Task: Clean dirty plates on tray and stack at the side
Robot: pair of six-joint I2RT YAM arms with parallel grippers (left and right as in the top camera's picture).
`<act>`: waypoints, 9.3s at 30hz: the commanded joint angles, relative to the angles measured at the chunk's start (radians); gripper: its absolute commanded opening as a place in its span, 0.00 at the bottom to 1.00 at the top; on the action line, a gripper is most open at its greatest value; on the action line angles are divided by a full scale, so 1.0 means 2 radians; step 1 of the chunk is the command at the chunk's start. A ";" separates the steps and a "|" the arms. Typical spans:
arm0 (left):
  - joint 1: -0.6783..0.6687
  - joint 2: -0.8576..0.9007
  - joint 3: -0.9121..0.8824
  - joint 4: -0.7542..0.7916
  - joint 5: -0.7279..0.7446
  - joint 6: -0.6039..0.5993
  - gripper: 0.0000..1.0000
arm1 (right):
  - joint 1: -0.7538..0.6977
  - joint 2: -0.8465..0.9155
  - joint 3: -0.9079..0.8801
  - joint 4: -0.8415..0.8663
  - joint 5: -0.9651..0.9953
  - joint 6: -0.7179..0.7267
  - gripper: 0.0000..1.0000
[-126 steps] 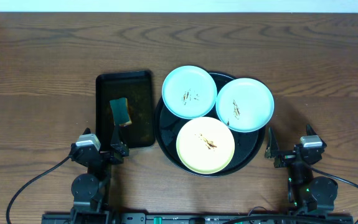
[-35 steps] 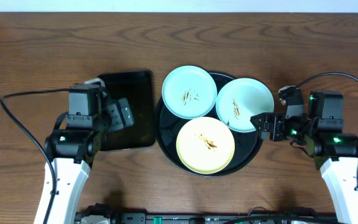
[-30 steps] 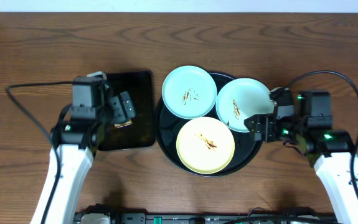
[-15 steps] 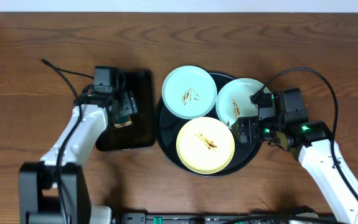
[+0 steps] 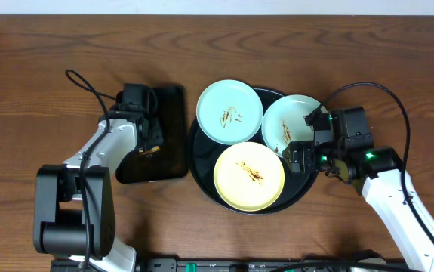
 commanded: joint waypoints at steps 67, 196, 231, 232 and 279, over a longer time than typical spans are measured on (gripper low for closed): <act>0.002 -0.048 0.020 -0.039 -0.002 -0.006 0.07 | 0.004 0.002 0.010 0.000 0.020 0.005 0.87; -0.262 -0.186 0.017 -0.114 -0.030 -0.105 0.07 | 0.047 0.193 0.002 0.002 0.009 0.058 0.26; 0.107 0.022 0.009 -0.037 0.216 0.025 0.07 | 0.068 0.193 -0.025 0.045 0.008 0.063 0.01; 0.114 0.022 0.009 -0.039 0.207 0.024 0.07 | 0.068 0.193 -0.025 0.045 0.008 0.064 0.01; 0.046 -0.056 0.009 -0.103 0.085 0.020 0.09 | 0.183 -0.008 -0.019 0.064 0.368 -0.031 0.01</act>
